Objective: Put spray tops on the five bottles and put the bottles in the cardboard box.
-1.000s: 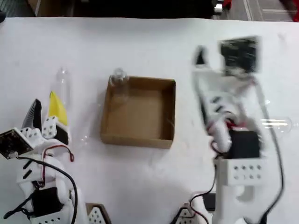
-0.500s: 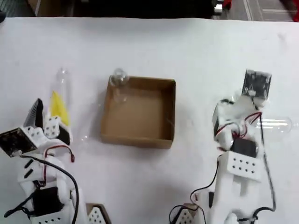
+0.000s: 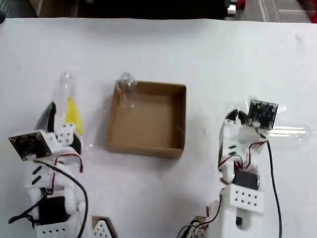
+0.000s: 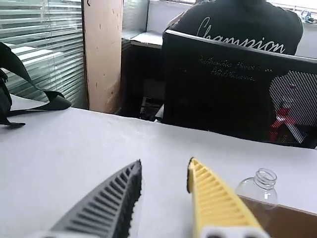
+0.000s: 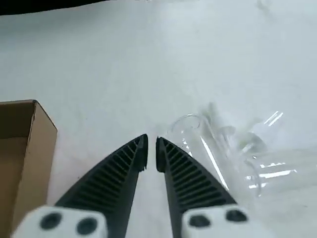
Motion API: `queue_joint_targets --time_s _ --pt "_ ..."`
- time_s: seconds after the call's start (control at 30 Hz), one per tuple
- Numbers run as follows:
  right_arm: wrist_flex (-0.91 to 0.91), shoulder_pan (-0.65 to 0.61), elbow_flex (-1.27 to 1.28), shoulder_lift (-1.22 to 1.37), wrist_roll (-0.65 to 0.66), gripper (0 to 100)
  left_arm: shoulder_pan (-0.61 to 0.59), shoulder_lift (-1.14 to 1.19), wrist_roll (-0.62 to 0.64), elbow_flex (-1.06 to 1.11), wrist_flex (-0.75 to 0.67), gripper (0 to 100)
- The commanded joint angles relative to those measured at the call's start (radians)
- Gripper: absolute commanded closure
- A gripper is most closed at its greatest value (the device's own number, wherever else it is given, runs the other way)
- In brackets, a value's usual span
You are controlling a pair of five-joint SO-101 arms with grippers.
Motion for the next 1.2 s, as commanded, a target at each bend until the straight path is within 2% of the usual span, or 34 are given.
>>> queue_joint_targets --time_s 0.0,0.2,0.43,0.6,0.73,0.9,1.17 --pt "-0.016 -0.001 0.003 -0.068 0.017 98.3 0.015 -0.007 -0.011 -0.011 -0.026 85" --pt "0.147 -0.005 -0.092 -0.081 0.078 98.3 0.016 -0.007 -0.009 -0.008 -0.023 85" --pt "0.43 0.002 -0.457 0.143 0.104 98.3 0.018 -0.007 -0.009 -0.005 -0.021 85" --pt "0.694 0.015 -0.832 0.421 0.287 98.3 0.021 -0.007 -0.009 0.011 -0.029 85" --pt "0.845 0.114 -1.065 0.639 0.486 98.3 0.053 -0.007 -0.012 0.015 -0.028 85" --pt "0.92 0.262 -1.281 0.908 0.671 98.3 0.051 -0.007 -0.012 0.015 -0.028 85" --pt "0.944 0.297 -1.468 1.297 0.727 98.2 0.048 -0.007 -0.012 0.015 -0.029 85"
